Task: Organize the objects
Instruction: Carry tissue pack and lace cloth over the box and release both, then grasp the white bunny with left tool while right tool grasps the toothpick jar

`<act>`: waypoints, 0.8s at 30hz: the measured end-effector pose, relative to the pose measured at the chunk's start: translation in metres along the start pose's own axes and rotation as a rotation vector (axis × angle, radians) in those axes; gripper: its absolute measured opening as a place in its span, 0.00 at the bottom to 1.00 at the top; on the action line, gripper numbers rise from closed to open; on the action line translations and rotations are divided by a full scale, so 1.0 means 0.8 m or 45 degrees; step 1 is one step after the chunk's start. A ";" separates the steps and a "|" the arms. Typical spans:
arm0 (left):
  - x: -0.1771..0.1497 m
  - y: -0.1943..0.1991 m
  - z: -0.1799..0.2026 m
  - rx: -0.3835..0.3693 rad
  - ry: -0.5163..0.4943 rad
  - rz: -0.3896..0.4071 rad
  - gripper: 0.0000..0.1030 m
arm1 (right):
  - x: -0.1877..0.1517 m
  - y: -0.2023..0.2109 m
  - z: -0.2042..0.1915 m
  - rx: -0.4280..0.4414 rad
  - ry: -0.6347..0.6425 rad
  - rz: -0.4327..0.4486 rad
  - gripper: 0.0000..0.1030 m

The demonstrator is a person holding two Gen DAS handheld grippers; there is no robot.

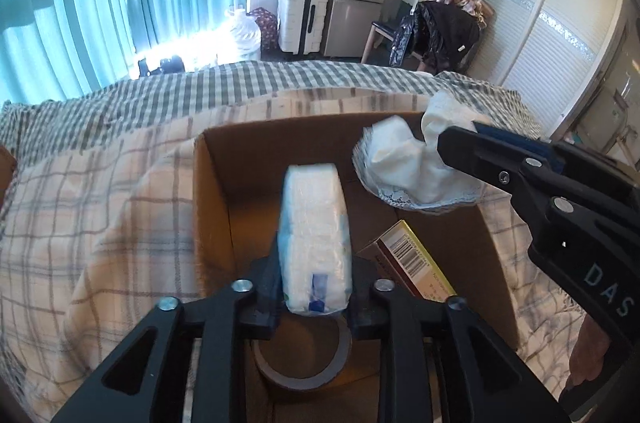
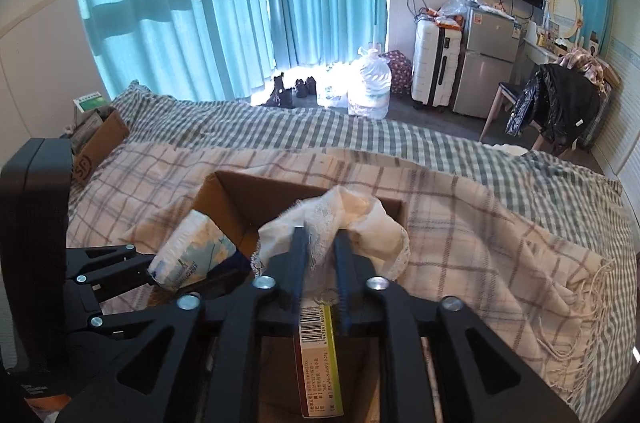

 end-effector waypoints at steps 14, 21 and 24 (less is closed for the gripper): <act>-0.005 0.226 0.017 0.082 0.056 0.334 0.90 | -0.001 0.231 -0.007 -0.136 0.013 0.253 0.63; -0.058 0.337 0.034 0.117 0.043 0.543 1.00 | -0.052 0.350 -0.032 -0.183 0.065 0.373 0.81; -0.086 0.360 0.044 0.132 0.026 0.579 1.00 | -0.074 0.374 -0.048 -0.209 0.095 0.379 0.86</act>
Point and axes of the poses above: each gripper's, at about its wrist camera, not at the fingertips, and y roughly against the way its jaws point, z to its right, x to its top, the point moved 5 cm from there along -y, roughly the way its jaws point, and after that the axes turned 4 degrees about -z, right-handed, at the moved point
